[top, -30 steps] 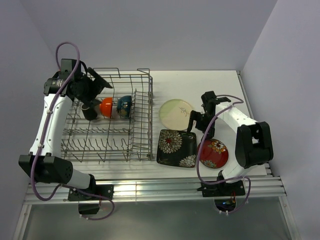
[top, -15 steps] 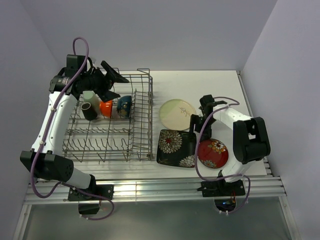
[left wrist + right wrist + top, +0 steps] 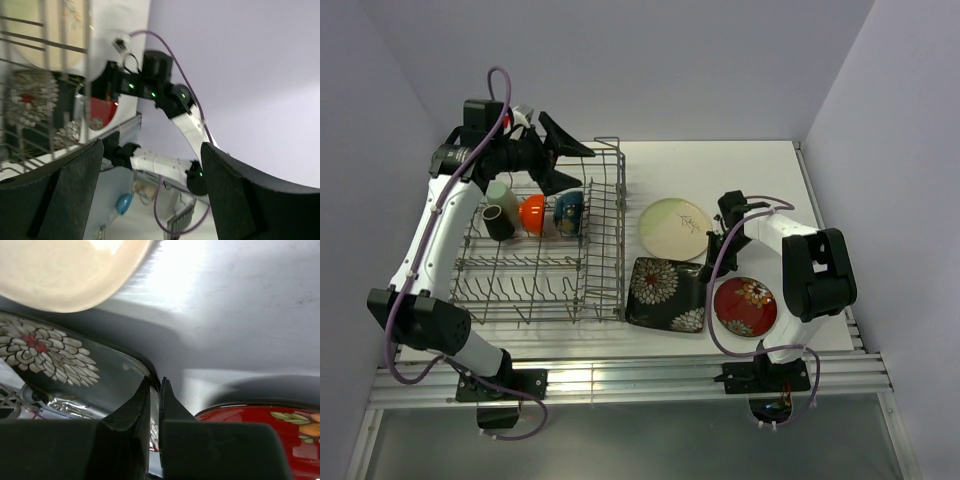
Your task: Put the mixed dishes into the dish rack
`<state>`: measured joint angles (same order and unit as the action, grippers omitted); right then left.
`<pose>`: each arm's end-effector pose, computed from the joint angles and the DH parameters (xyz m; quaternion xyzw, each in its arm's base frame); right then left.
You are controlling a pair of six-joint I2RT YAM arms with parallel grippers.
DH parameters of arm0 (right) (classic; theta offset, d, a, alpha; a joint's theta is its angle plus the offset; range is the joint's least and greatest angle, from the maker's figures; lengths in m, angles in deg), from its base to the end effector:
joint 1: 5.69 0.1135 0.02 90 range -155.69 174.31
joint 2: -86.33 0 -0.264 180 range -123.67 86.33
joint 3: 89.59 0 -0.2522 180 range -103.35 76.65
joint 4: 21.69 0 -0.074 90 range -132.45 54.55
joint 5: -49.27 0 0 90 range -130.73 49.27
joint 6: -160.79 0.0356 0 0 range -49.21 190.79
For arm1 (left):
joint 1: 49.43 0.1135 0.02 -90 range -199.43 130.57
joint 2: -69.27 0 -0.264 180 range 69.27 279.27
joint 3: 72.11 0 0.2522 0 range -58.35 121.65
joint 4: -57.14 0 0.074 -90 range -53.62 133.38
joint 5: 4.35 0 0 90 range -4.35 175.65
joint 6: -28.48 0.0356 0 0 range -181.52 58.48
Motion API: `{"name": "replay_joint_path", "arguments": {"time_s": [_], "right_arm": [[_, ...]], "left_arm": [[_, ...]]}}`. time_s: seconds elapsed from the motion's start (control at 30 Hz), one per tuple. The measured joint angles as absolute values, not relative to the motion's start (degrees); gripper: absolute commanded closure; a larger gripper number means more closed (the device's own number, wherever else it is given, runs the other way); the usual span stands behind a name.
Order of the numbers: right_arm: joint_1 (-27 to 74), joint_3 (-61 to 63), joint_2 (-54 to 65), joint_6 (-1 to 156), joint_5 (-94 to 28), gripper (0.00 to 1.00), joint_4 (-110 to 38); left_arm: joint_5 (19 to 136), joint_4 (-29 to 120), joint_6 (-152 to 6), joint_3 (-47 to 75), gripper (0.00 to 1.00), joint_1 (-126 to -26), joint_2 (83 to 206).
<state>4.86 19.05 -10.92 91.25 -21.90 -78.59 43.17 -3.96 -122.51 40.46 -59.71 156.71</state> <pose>0.2867 0.0651 0.1584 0.0748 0.9818 0.1739 0.0161 0.3083 -0.0803 0.4255 -0.2069 0.8208 -0.5090 0.1561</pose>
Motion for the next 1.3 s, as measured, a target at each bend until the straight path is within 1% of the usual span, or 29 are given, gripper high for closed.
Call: {"name": "replay_joint_path", "arguments": {"time_s": [0.03,0.3,0.6,0.93,1.1,1.3], "right_arm": [[4.9,19.05,-10.92,91.21,-21.16,1.0,-78.59],[4.99,19.0,-8.28,91.8,-20.74,1.0,-78.52],[5.32,18.37,2.39,96.46,-24.37,1.0,-84.51],[3.42,20.16,9.45,100.59,-26.84,1.0,-87.59],[0.31,22.83,12.27,101.68,-26.62,1.0,-88.25],[-2.55,23.11,12.9,101.75,-25.9,1.0,-89.1]], "left_arm": [[42.1,-3.82,-122.71,41.79,0.16,-60.63,157.69],[36.55,-4.63,-122.18,50.29,0.17,-67.84,163.59],[33.05,-9.0,-119.69,55.43,0.18,-73.0,166.61],[31.91,-12.98,-116.7,55.08,0.2,-81.74,170.39],[31.43,-14.4,-116.15,53.11,0.2,-85.68,170.89],[33.29,-14.47,-117.0,49.29,0.21,-88.8,170.32]]}}
